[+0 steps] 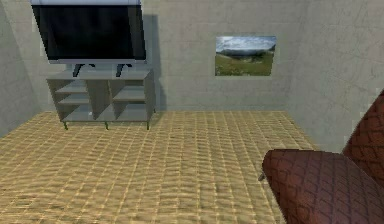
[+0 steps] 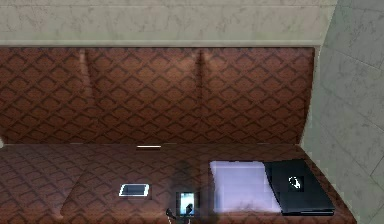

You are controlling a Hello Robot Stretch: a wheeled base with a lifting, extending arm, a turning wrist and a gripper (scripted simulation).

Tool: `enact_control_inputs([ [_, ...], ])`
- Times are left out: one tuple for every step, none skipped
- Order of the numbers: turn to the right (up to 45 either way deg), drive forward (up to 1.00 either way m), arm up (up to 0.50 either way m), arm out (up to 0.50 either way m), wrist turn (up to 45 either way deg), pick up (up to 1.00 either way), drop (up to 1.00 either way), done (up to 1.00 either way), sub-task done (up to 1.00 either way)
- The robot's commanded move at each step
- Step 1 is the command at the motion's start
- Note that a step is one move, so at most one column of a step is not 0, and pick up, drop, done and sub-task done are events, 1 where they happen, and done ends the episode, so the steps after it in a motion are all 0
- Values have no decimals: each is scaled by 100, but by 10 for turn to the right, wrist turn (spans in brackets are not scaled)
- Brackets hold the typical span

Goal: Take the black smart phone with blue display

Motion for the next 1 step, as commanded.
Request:
enact_control_inputs([
  [0, 0, 0, 0, 0, 100, 0, 0, 0],
])
